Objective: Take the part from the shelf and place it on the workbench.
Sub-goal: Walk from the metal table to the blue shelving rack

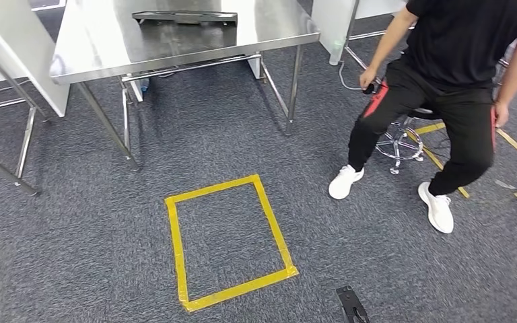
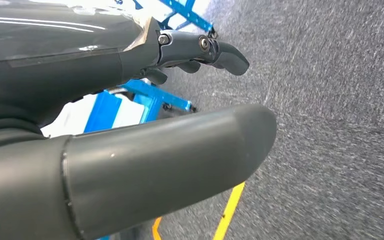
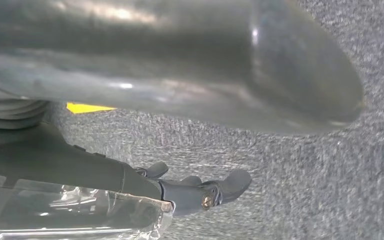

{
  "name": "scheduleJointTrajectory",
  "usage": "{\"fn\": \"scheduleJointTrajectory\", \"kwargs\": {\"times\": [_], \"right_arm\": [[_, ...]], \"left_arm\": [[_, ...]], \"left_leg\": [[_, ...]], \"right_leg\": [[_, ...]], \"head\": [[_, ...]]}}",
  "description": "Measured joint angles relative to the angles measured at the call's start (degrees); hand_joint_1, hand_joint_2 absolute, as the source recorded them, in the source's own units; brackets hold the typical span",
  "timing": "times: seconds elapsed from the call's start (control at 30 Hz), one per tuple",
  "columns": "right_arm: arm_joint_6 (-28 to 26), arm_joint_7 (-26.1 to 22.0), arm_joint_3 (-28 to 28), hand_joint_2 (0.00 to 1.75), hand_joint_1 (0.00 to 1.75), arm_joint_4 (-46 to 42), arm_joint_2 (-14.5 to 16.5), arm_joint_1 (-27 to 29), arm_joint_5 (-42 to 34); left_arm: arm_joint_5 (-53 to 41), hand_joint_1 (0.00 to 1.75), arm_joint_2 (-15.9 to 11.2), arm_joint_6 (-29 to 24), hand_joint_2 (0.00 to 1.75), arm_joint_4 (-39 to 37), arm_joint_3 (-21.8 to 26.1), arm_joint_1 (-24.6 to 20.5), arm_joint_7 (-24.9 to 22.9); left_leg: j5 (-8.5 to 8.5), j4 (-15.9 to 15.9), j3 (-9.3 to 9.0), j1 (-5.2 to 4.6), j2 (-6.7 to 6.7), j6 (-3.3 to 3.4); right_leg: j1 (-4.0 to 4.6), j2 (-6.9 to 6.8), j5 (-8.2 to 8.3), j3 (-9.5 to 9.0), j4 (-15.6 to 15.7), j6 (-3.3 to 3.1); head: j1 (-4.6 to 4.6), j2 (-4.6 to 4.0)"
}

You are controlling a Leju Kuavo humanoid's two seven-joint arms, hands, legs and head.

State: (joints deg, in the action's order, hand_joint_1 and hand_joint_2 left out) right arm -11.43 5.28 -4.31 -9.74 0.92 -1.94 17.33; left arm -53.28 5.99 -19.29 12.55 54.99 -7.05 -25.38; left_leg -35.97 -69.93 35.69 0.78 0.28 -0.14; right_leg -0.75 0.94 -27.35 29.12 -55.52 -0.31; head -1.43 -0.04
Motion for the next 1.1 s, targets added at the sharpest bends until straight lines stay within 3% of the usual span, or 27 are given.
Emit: {"fn": "scheduleJointTrajectory", "kwargs": {"times": [0.03, 0.07, 0.13, 0.2, 0.27, 0.33, 0.4, 0.47, 0.53, 0.57, 0.6, 0.63, 0.7, 0.77, 0.83, 0.87, 0.93, 0.97, 1.03, 1.07, 1.1], "right_arm": [[0.0, 0.0, 0.0, 0.0, 0.0, 0.0, 0.0, 0.0, 0.0], [0.0, 0.0, 0.0, 0.0, 0.0, 0.0, 0.0, 0.1, 0.0], [0.0, 0.0, 0.0, 0.0, 0.0, 0.0, 0.1, 0.1, 0.0], [0.0, 0.0, 0.0, 0.0, 0.0, 0.0, 0.2, -0.1, 0.0], [0.0, 0.0, 0.0, 0.0, 0.0, 0.0, 0.2, -0.2, 0.0], [0.0, 0.0, 0.0, 0.0, 0.0, 0.0, 0.2, 0.0, 0.0], [0.0, 0.0, 0.0, 0.0, 0.0, 0.0, 0.2, 0.2, 0.0], [0.0, 0.0, 0.0, 0.0, 0.0, 0.0, 0.2, 0.0, 0.0], [0.0, 0.1, 0.0, 0.0, 0.0, 0.0, 0.1, -0.2, 0.0], [0.0, 0.2, 0.0, 0.0, 0.0, 0.0, 0.1, -0.1, 0.1], [0.0, 0.3, 0.0, 0.0, 0.0, 0.0, 0.1, 0.0, 0.1], [0.0, 0.4, 0.0, 0.0, 0.0, 0.0, 0.1, 0.0, 0.1], [0.0, 0.6, 0.0, 0.0, 0.0, 0.0, 0.1, -0.1, 0.1], [0.0, 0.8, 0.0, 0.0, 0.0, 0.0, 0.2, -0.2, 0.1], [-0.1, 0.8, 0.0, 0.0, 0.0, 0.0, 0.2, 0.0, 0.1], [-0.1, 0.8, 0.0, 0.0, 0.0, 0.0, 0.2, 0.1, 0.1], [-0.1, 0.9, 0.0, 0.0, 0.0, 0.1, 0.3, 0.1, 0.1], [-0.2, 0.9, 0.0, 0.0, 0.0, 0.0, 0.3, 0.0, 0.1], [-0.2, 0.9, 0.0, 0.0, 0.0, 0.0, 0.3, -0.1, 0.1], [-0.2, 0.9, 0.0, 0.0, 0.0, 0.1, 0.3, 0.0, 0.1], [-0.2, 0.9, 0.0, 0.0, 0.0, 0.1, 0.3, 0.1, 0.1]], "left_arm": [[0.0, 0.0, 0.0, 0.0, 0.0, 0.0, 0.0, 0.1, 0.0], [-0.1, 0.0, 0.0, 0.0, 0.0, 0.0, 0.0, 0.1, 0.0], [-0.1, 0.0, 0.0, 0.1, 0.0, 0.0, 0.0, 0.1, 0.0], [-0.1, 0.0, -0.1, 0.1, 0.0, 0.0, 0.0, 0.1, 0.0], [-0.1, 0.0, -0.2, 0.1, 0.0, 0.0, 0.0, 0.1, 0.0], [-0.1, 0.0, -0.1, 0.1, 0.0, 0.0, 0.0, 0.0, 0.0], [-0.1, 0.0, 0.0, 0.1, 0.0, 0.0, 0.0, 0.0, 0.0], [-0.1, 0.0, 0.0, 0.1, 0.0, 0.0, 0.0, 0.1, 0.0], [-0.1, 0.0, 0.0, 0.2, 0.0, 0.0, 0.0, 0.2, 0.0], [-0.1, 0.0, 0.0, 0.2, 0.0, 0.0, 0.0, 0.2, 0.0], [-0.1, 0.0, 0.0, 0.3, 0.0, 0.0, 0.0, 0.2, 0.0], [-0.1, 0.0, 0.1, 0.3, 0.0, 0.0, 0.0, 0.2, 0.0], [-0.1, 0.0, 0.0, 0.4, 0.0, 0.0, 0.0, 0.1, 0.0], [-0.1, 0.0, -0.1, 0.4, 0.0, 0.0, 0.0, 0.0, 0.0], [-0.1, 0.0, -0.1, 0.2, 0.0, 0.0, 0.0, -0.1, 0.0], [-0.1, 0.0, -0.1, 0.1, 0.0, 0.0, 0.0, -0.1, 0.0], [-0.1, 0.0, -0.1, 0.1, 0.0, 0.0, 0.0, 0.0, 0.0], [-0.2, 0.0, -0.1, 0.2, 0.0, 0.0, 0.0, 0.0, 0.0], [-0.2, 0.0, -0.3, 0.2, 0.0, 0.0, 0.0, 0.3, 0.0], [-0.2, 0.0, -0.3, 0.2, 0.0, 0.0, 0.0, 0.3, 0.0], [-0.2, 0.0, -0.3, 0.2, 0.0, 0.0, 0.0, 0.4, 0.0]], "left_leg": [[-0.6, -2.4, 0.98, 0.0, -0.19, -0.03], [-0.04, -2.8, 1.0, 0.0, -0.29, 0.03], [3.6, 2.6, -1.85, 0.01, -1.13, 0.37], [6.3, 9.6, -5.35, 0.09, -3.49, 0.9], [6.64, 12.3, -6.42, 0.0, -4.48, 1.28], [7.0, 12.7, -6.23, -0.02, -3.15, 1.8], [7.57, 13.2, -6.04, 0.15, -1.69, 2.57], [7.86, 13.3, -5.76, 0.12, -0.03, 3.0], [7.92, 13.3, -5.53, 0.05, 1.78, 3.08], [7.93, 13.3, -5.49, 0.06, 2.62, 3.05], [7.93, 13.3, -5.51, 0.13, 3.4, 2.98], [7.91, 13.3, -5.58, 0.21, 4.09, 2.85], [7.78, 13.2, -5.81, 0.07, 5.36, 2.26], [7.72, 13.1, -5.97, -0.26, 6.39, 1.52], [7.66, 13.1, -6.11, -0.2, 7.23, 0.84], [7.22, 12.8, -6.06, 0.0, 6.65, 0.47], [4.33, 9.0, -4.51, 0.34, 3.47, -0.07], [2.17, 5.4, -2.92, 0.42, 1.54, -0.13], [-1.04, -2.0, 0.47, 0.41, -0.1, -0.06], [-1.07, -3.6, 1.24, 0.41, -0.3, 0.01], [0.07, -2.9, 0.98, 0.43, -0.43, 0.12]], "right_leg": [[0.12, 0.58, 0.15, 0.26, -0.1, -0.06], [0.2, 1.24, 0.26, 0.47, -0.3, -0.06], [0.24, 2.64, 0.35, 0.77, -0.7, 0.02], [0.46, 3.95, 0.43, 1.2, -1.2, 0.24], [0.53, 5.13, 0.78, 2.03, -1.5, 0.94], [0.43, 6.01, 1.16, 2.98, -1.6, 1.79], [0.58, 4.19, 0.0, 4.55, -3.8, 2.02], [0.59, 1.18, -3.15, 7.62, -10.2, 1.83], [0.22, 0.0, -5.65, 10.38, -16.8, 2.12], [-0.04, -0.27, -5.73, 10.44, -17.7, 2.56], [-0.32, -0.57, -4.97, 9.33, -16.2, 3.16], [-0.56, -1.14, -3.6, 7.18, -12.7, 3.78], [-0.61, -3.66, -1.34, 2.55, -4.5, 4.37], [-0.28, -4.77, -0.66, 0.94, -1.1, 3.8], [-0.19, -3.47, -0.42, 1.3, -1.2, 2.93], [-0.38, -2.88, -0.26, 1.38, -1.1, 2.55], [-0.74, -1.63, 0.18, 1.31, -1.0, 1.64], [-0.74, -0.98, 0.37, 1.49, -1.0, 1.29], [-0.51, 0.44, 0.6, 1.8, -1.0, 0.91], [-0.43, 1.21, 0.65, 1.84, -1.1, 0.85], [-0.39, 2.0, 0.66, 1.83, -1.1, 0.86]], "head": [[-0.01, 0.0], [-0.01, 0.0], [0.0, 0.0], [-0.03, 0.0], [-0.04, 0.0], [-0.03, 0.0], [-0.21, 0.0], [-0.47, 0.0], [-0.55, 0.0], [-0.55, 0.0], [-0.55, 0.0], [-0.55, 0.0], [-0.57, 0.0], [-0.5, 0.0], [-0.42, 0.0], [-0.4, 0.0], [-0.36, 0.0], [-0.32, 0.0], [-0.31, 0.0], [-0.31, 0.0], [-0.32, 0.0]]}}
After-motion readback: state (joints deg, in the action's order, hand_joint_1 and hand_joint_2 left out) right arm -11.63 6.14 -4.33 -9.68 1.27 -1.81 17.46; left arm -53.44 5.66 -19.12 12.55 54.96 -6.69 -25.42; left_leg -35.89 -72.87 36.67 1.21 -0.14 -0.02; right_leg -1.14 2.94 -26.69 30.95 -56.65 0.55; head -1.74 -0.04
